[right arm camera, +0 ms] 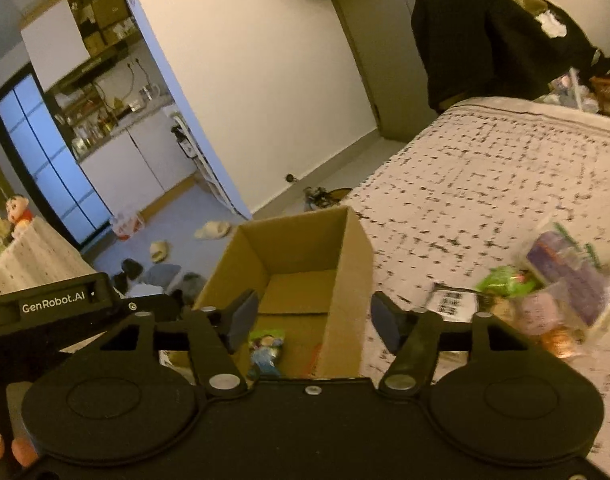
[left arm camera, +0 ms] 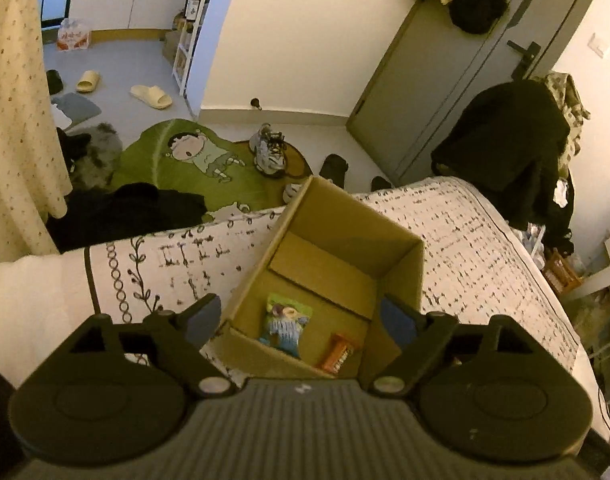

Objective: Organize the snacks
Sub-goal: 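Carry both snacks into the cardboard box and open both grippers, then move both tools back over the snack pile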

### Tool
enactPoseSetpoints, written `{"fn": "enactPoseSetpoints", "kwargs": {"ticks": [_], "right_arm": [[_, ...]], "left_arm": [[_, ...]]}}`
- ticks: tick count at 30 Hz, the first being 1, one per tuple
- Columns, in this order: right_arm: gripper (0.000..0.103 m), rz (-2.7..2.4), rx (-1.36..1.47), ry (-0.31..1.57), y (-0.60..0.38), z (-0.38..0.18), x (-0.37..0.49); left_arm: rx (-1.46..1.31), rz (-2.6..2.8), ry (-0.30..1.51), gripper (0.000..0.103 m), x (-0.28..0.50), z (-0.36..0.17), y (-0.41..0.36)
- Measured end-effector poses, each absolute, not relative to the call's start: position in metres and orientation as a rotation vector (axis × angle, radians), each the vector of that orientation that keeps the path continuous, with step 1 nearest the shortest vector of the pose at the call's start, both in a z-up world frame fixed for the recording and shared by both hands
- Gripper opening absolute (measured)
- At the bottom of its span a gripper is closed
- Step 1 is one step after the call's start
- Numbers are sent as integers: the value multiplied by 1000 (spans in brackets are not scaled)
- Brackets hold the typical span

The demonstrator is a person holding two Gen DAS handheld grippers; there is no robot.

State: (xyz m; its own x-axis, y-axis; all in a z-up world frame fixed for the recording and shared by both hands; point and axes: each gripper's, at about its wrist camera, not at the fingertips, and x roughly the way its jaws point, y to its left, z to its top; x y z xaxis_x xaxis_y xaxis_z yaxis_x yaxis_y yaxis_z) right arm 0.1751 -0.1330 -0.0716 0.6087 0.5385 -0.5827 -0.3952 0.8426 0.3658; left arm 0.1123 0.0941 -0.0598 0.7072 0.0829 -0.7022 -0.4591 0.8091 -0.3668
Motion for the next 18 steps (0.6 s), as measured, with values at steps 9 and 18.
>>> {"fn": "enactPoseSetpoints", "kwargs": {"ticks": [9,18], "right_arm": [[88,501,117,730,-168,-45,166],[101,494,110,738,-207,-41,171]], "left_arm": [[-534,287,737,89,104,-49,76],[-493,240,678,103,93,-34,59]]}}
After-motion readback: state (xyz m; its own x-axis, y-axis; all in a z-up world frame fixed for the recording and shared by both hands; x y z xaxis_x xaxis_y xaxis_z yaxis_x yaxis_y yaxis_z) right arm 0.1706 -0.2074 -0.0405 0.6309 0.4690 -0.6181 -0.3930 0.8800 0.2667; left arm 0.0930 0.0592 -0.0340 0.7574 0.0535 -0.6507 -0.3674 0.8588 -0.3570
